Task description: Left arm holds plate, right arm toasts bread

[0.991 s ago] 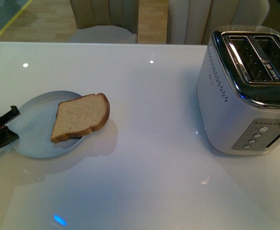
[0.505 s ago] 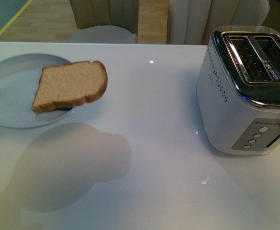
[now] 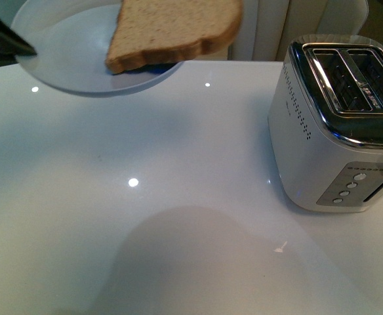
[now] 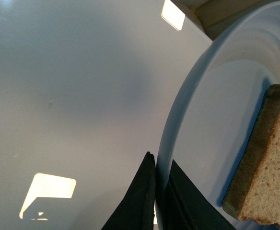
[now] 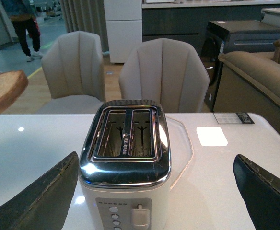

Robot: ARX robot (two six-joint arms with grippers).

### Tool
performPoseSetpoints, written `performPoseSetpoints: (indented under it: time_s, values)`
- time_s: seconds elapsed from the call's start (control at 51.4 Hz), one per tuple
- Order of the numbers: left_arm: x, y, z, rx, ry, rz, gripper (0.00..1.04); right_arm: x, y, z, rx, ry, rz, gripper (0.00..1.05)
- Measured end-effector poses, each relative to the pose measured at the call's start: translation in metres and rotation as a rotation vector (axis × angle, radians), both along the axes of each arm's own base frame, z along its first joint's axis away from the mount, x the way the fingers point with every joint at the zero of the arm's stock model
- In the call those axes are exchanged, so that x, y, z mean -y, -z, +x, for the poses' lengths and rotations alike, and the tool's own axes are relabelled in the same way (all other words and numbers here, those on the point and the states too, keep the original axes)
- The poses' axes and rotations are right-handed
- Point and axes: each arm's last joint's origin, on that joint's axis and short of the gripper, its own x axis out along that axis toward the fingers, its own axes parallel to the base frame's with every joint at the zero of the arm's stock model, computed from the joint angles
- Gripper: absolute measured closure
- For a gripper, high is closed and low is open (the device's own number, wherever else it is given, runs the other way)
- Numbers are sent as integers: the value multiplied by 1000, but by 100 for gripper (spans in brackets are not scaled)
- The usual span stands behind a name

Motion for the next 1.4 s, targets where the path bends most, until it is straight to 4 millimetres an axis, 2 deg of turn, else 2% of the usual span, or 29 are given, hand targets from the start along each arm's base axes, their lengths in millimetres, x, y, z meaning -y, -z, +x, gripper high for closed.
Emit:
performPoseSetpoints:
  time_s: [0.117, 0.272, 0.467, 0.544, 0.564, 0.622, 0.758, 0.836, 0.914, 1.089, 1.244, 1.4]
  values:
    - [26, -8, -3, 4, 51, -26, 102, 0, 0, 0, 0, 0, 0, 9]
    - [46, -14, -7, 11, 86, -47, 102, 0, 0, 0, 0, 0, 0, 9]
    - [57, -20, -13, 14, 108, -46, 102, 0, 0, 0, -1, 0, 1, 9]
    - [58, -20, -14, 14, 110, -46, 102, -1, 1, 1, -183, -73, 137, 9]
    - [58, -20, -14, 14, 108, -45, 102, -2, 0, 3, -281, -83, 222, 9]
    - [59, -21, -14, 16, 111, -46, 102, -4, -2, 11, -368, -75, 362, 9]
    - [58, -21, -14, 14, 112, -47, 102, -10, -17, 30, -366, -99, 488, 9]
    - [58, -21, -14, 13, 111, -50, 102, -20, -33, 52, -330, -158, 539, 9]
    - [58, -21, -14, 11, 114, -55, 102, -30, -41, 77, -315, -209, 566, 9]
    - [59, -21, -14, 3, 117, -75, 102, -54, -33, 129, -388, -294, 669, 9]
    - [57, -21, -14, -1, 107, -84, 102, -63, -23, 156, -418, -298, 731, 9]
    - [56, -21, -14, -2, 107, -86, 102, -68, -22, 169, -429, -306, 781, 9]
